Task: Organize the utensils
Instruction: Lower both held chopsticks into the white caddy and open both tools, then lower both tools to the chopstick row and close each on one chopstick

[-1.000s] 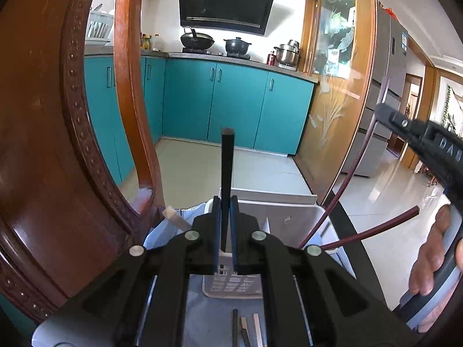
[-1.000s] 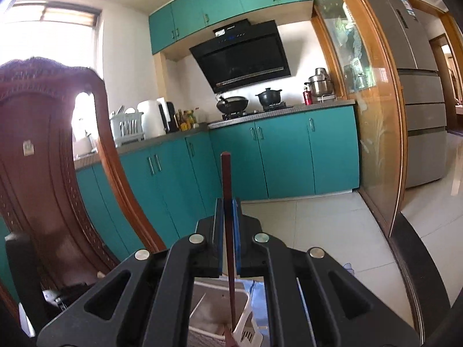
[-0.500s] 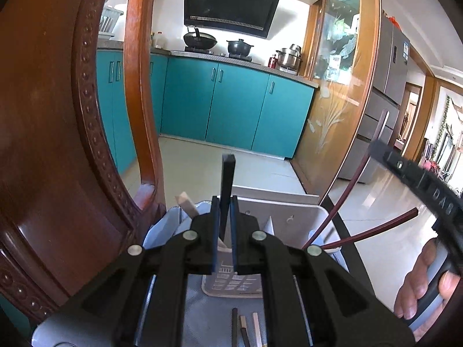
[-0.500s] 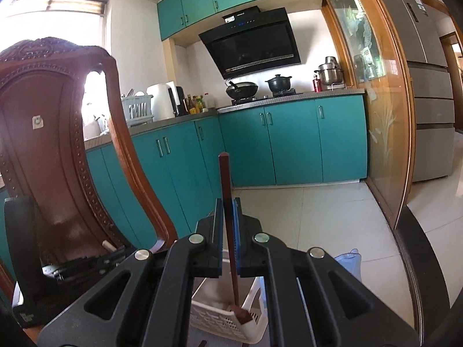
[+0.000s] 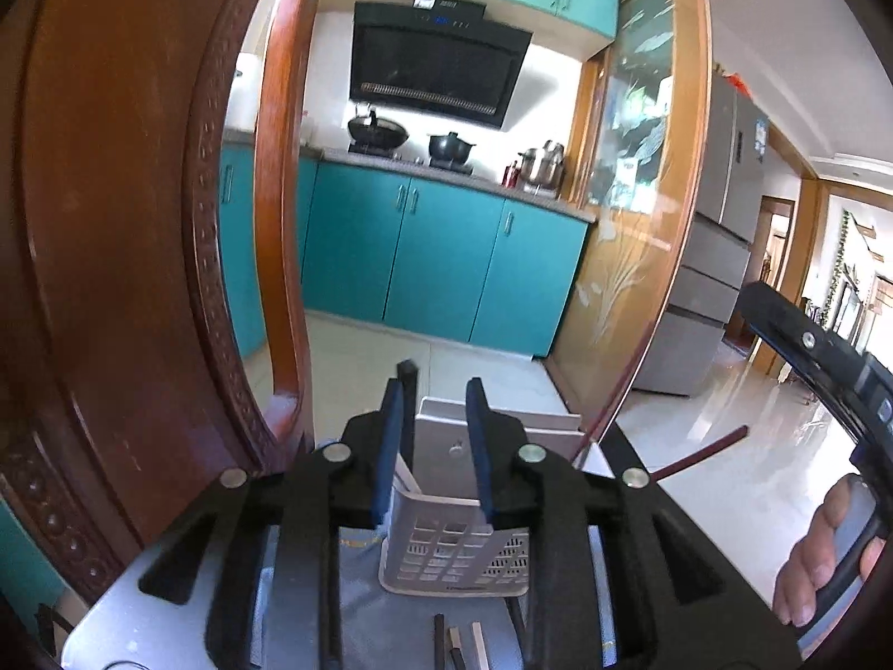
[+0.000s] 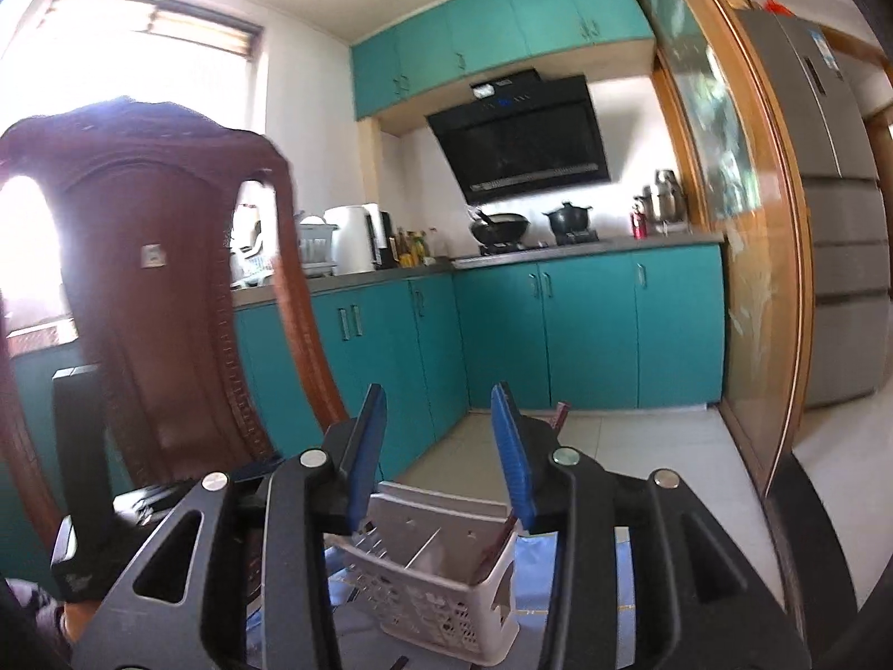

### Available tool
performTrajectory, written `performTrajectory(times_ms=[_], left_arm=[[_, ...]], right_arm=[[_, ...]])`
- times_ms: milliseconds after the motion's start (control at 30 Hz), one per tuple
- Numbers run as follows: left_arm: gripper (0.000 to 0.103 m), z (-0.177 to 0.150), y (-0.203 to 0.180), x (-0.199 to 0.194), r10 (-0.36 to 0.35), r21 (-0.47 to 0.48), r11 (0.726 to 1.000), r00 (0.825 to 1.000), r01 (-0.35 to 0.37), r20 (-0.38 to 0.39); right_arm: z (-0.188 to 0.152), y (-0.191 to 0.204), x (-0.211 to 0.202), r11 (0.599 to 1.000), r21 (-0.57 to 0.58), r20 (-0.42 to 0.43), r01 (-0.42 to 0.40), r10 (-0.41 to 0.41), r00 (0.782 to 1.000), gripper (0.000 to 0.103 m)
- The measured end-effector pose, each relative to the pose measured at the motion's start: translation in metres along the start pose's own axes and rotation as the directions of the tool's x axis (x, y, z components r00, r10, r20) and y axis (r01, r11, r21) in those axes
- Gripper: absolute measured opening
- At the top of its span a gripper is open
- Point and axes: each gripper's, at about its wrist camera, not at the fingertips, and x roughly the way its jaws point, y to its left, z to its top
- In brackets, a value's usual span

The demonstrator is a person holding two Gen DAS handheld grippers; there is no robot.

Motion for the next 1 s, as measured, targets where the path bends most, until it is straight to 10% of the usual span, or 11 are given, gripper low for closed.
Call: performTrajectory(times_ms=[267, 400, 567, 800, 1000], left_arm=[[0.027, -0.005, -0.007, -0.041, 0.032, 0.036, 0.999, 0.992, -0.036, 0.122], [0.027, -0.014, -0.001, -0.058, 0.045, 0.017, 0.999, 0.990, -0.048, 0.136], [0.032, -0.031, 0.004, -0.062, 0.077, 0.016, 0.997, 0.994, -0.078, 0.076], [0.032, -0.050, 0.015, -0.053, 0.106, -0.026, 0.994, 0.994, -0.107, -0.035], [0.032, -0.054, 0.010, -0.050, 0.091, -0.018, 0.996, 0.994, -0.092, -0.060]], right_arm=[[-0.049, 0.016, -0.041, 0.992, -0.086, -0.120, -0.097, 0.086, 0.989, 0.045], [-0.079, 0.013, -0.044, 0.985, -0.014, -0.267, -0.171, 0.161, 0.950, 0.054], [-0.122, 0.008, -0.019, 0.997, -0.023, -0.535, -0.080, 0.056, 0.843, 0.056], [-0.181, -0.003, 0.014, 1.000, 0.006, -0.808, -0.009, 0.010, 0.589, 0.056], [-0.204, -0.005, 0.012, 0.999, -0.020, -0.834, 0.033, -0.035, 0.550, 0.056]])
